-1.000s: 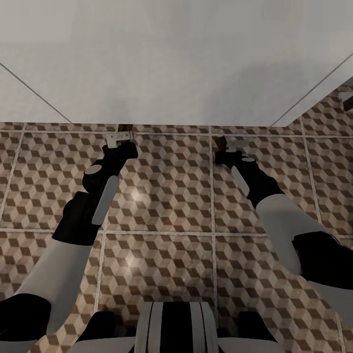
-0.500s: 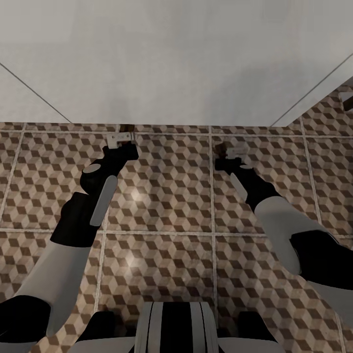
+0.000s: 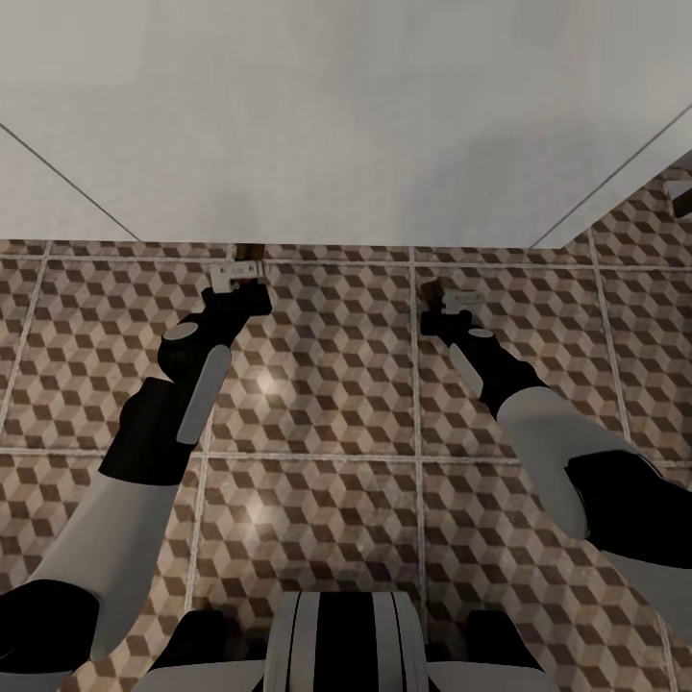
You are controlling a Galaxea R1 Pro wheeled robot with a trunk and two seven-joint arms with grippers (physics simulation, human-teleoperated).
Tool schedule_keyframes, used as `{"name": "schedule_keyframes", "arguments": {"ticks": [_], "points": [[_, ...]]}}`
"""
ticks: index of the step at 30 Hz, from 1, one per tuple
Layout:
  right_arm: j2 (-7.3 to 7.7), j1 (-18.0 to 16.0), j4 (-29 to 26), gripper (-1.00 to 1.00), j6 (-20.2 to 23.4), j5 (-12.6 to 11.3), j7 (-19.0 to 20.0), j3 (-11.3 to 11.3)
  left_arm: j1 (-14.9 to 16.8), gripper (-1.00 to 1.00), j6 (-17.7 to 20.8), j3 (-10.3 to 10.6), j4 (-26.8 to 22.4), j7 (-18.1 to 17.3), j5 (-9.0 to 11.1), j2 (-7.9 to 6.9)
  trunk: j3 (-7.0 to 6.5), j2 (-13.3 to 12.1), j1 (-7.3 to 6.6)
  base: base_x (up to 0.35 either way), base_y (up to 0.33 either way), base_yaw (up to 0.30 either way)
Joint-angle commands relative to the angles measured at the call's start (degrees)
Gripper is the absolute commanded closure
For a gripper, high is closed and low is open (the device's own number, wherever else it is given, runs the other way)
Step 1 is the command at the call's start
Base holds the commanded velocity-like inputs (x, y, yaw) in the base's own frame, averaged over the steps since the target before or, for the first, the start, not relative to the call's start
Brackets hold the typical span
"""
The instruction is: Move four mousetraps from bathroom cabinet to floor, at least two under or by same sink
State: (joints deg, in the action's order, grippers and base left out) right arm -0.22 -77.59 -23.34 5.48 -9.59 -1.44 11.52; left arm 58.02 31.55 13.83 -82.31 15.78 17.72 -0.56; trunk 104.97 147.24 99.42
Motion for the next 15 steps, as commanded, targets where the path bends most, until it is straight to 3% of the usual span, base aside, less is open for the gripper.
{"name": "schedule_keyframes", "arguments": {"ticks": [1,15], "points": [[0.04,-0.02,-0.12,1.00,-0.24,-0.68,-0.10,0.34,-0.05,1.00,0.18,0.15,-0.09,0.57,0.48,-0.06,0.03,0.01,-0.01,0.000,0.000,0.000],[0.04,-0.02,-0.94,1.00,-10.42,-0.44,1.34,0.60,-0.61,1.00,0.18,0.15,-0.16,0.57,0.48,-0.06,0.03,0.01,-0.01,0.000,0.000,0.000]]}}
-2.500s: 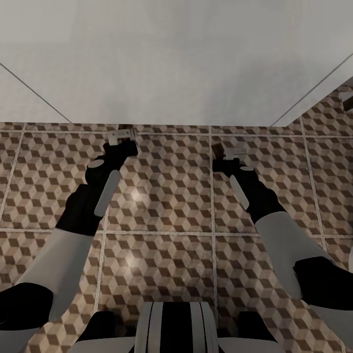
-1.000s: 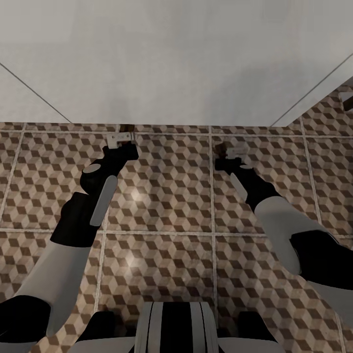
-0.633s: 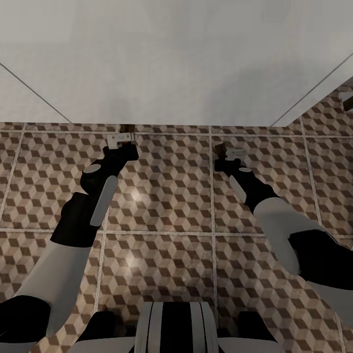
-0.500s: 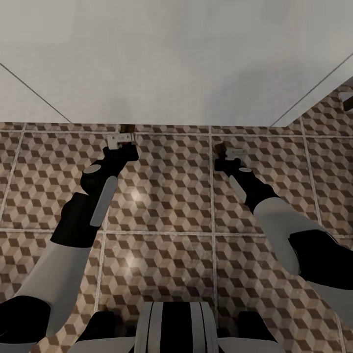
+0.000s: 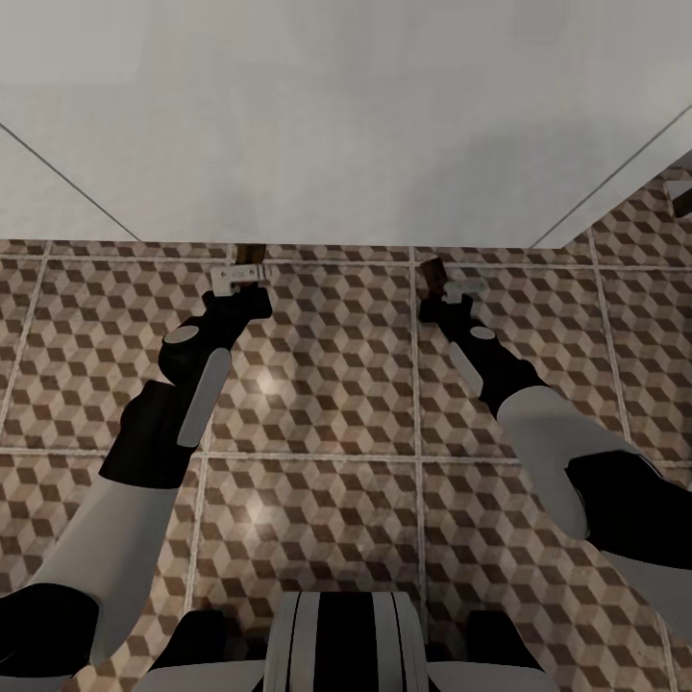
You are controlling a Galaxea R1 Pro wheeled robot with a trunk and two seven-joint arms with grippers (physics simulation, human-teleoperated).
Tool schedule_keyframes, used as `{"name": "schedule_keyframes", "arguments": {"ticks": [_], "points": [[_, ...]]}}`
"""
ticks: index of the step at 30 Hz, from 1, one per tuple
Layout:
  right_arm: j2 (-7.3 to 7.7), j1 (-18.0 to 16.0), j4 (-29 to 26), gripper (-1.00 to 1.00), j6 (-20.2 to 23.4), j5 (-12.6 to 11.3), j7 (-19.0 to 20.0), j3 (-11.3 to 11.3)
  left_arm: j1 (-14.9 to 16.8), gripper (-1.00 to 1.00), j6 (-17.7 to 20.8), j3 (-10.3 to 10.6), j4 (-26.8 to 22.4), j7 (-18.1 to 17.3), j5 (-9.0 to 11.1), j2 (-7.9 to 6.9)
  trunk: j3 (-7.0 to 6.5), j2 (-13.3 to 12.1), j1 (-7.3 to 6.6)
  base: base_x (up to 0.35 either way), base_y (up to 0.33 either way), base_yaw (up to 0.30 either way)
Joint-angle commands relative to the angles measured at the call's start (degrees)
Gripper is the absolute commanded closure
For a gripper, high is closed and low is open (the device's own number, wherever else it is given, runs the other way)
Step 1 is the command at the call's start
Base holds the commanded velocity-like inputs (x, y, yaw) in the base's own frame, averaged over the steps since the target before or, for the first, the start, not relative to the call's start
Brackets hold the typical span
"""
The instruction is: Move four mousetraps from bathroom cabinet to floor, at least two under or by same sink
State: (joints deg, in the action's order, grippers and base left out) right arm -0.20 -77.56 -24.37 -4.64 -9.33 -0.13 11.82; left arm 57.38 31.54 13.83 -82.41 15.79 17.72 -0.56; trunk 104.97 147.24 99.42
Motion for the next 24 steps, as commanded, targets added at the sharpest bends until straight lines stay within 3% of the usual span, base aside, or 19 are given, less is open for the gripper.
{"name": "schedule_keyframes", "arguments": {"ticks": [1,9,15,24], "points": [[0.03,-0.05,0.10,1.00,-0.45,-0.70,0.03,0.30,0.03,1.00,0.19,0.14,-0.06,0.56,0.47,-0.06,0.03,0.01,-0.01,0.000,0.000,0.000],[0.03,-0.05,0.68,1.00,-0.02,-0.62,-0.06,0.31,0.01,1.00,0.19,0.14,-0.14,0.56,0.47,-0.06,0.03,0.01,-0.01,0.000,0.000,0.000],[0.03,-0.05,0.59,1.00,4.76,-0.62,-0.14,0.24,0.01,1.00,0.19,0.14,-0.21,0.56,0.47,-0.06,0.03,0.01,-0.01,0.000,0.000,0.000],[0.03,-0.05,0.47,1.00,5.85,-0.61,-0.38,0.22,0.01,1.00,0.19,0.14,-0.20,0.56,0.47,-0.06,0.03,0.01,-0.01,0.000,0.000,0.000]]}}
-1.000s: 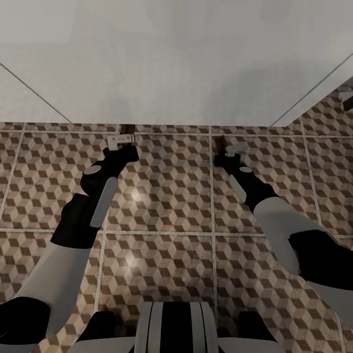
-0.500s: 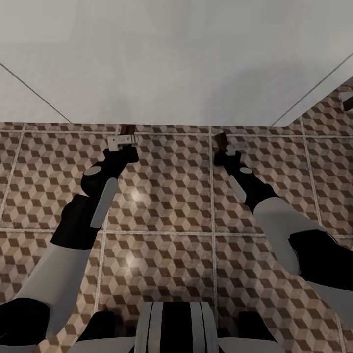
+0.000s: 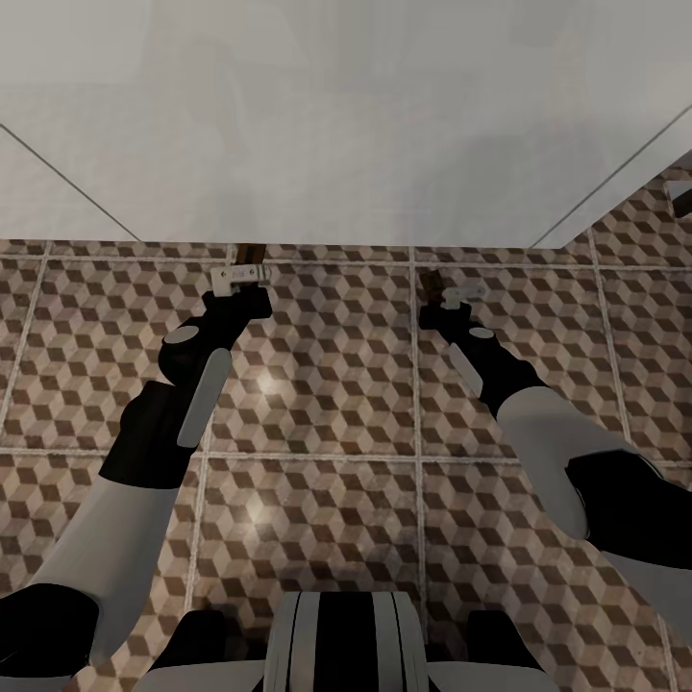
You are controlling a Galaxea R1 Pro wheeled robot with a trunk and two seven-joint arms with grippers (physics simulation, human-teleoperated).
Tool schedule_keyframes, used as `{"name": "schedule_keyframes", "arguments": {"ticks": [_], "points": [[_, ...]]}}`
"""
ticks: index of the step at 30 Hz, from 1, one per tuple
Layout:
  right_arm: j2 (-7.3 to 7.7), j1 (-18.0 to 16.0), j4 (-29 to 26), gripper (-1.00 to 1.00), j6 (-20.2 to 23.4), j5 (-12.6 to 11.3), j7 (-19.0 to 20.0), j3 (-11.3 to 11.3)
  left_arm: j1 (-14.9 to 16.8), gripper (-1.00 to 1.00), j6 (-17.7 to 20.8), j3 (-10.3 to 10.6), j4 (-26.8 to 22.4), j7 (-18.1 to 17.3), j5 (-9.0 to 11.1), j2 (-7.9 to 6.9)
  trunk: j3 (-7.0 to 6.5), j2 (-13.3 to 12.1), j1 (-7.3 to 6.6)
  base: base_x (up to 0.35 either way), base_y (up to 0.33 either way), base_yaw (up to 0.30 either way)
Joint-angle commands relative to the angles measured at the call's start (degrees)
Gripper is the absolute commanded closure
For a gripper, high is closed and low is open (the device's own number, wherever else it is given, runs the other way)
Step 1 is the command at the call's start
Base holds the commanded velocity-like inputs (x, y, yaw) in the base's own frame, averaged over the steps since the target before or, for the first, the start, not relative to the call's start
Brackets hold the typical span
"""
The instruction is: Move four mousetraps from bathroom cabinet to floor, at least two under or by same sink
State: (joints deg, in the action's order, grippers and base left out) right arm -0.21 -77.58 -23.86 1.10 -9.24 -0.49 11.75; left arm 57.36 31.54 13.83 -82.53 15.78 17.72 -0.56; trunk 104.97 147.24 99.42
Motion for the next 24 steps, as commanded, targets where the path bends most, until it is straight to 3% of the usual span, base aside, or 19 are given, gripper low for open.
{"name": "schedule_keyframes", "arguments": {"ticks": [1,24], "points": [[0.04,-0.02,-0.04,1.00,0.12,-0.69,-0.02,0.29,0.04,1.00,0.18,0.14,-0.07,0.56,0.48,-0.06,0.03,0.01,-0.01,0.000,0.000,0.000],[0.04,-0.02,-0.04,1.00,0.05,-0.69,-0.04,0.38,0.04,1.00,0.18,0.14,-0.01,0.56,0.48,-0.06,0.03,0.01,-0.01,0.008,0.000,0.000]]}}
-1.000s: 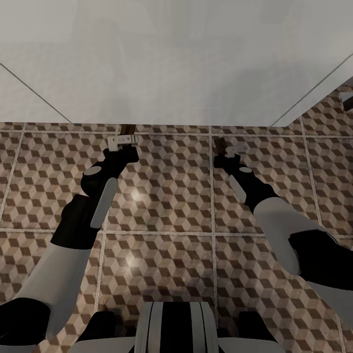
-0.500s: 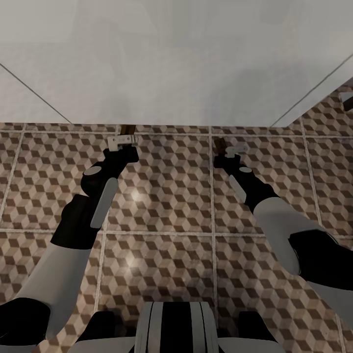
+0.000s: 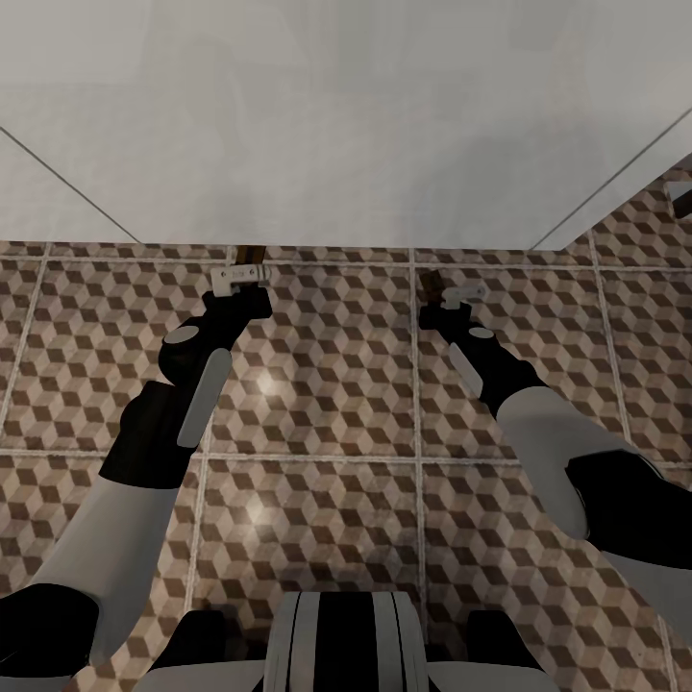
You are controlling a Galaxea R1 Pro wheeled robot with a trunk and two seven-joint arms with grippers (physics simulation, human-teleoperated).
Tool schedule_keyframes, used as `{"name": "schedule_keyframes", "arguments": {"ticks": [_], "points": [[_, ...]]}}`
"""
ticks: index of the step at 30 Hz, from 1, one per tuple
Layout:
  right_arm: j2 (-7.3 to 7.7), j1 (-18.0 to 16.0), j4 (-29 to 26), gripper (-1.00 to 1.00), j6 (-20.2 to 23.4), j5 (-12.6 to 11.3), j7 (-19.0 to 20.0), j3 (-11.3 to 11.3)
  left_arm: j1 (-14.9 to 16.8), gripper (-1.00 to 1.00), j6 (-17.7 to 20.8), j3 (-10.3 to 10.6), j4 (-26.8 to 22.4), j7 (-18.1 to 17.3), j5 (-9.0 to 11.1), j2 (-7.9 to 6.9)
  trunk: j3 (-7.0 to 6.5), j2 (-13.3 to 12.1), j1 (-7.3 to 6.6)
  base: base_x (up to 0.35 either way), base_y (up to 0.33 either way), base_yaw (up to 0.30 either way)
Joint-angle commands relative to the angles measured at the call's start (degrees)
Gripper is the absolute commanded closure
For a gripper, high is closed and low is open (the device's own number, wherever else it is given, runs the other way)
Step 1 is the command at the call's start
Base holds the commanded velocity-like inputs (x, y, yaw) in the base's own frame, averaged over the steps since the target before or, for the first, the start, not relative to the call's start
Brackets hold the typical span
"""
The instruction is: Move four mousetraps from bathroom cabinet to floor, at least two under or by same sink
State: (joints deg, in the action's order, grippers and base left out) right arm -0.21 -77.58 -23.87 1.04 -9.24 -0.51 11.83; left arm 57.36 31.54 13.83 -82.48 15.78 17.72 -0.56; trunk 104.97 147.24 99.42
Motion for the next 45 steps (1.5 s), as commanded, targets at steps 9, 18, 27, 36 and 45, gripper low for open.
{"name": "schedule_keyframes", "arguments": {"ticks": [9,18,27,36,45], "points": [[0.04,-0.02,0.04,1.00,0.10,-0.69,-0.02,0.29,0.04,1.00,0.19,0.14,-0.05,0.57,0.47,0.01,0.03,0.01,-0.01,0.000,0.000,0.000],[0.04,-0.02,0.05,1.00,0.10,-0.69,0.00,0.29,-0.02,1.00,0.19,0.17,0.11,0.57,0.47,0.03,0.03,0.01,-0.01,0.042,0.000,0.000],[0.04,-0.02,0.05,1.00,0.10,-0.69,0.23,0.29,-0.40,1.00,0.19,0.15,0.02,0.57,0.47,0.04,0.03,0.01,-0.01,0.001,0.000,0.000],[0.04,-0.02,0.00,1.00,0.10,-0.69,0.32,0.29,-0.40,1.00,0.19,0.15,-0.05,0.57,0.47,0.03,0.03,0.01,-0.01,0.000,0.000,0.000],[0.04,-0.02,-0.04,1.00,0.06,-0.69,0.33,0.33,-0.40,1.00,0.19,0.14,-0.05,0.57,0.47,0.03,0.03,0.01,-0.01,0.000,0.000,0.000]]}}
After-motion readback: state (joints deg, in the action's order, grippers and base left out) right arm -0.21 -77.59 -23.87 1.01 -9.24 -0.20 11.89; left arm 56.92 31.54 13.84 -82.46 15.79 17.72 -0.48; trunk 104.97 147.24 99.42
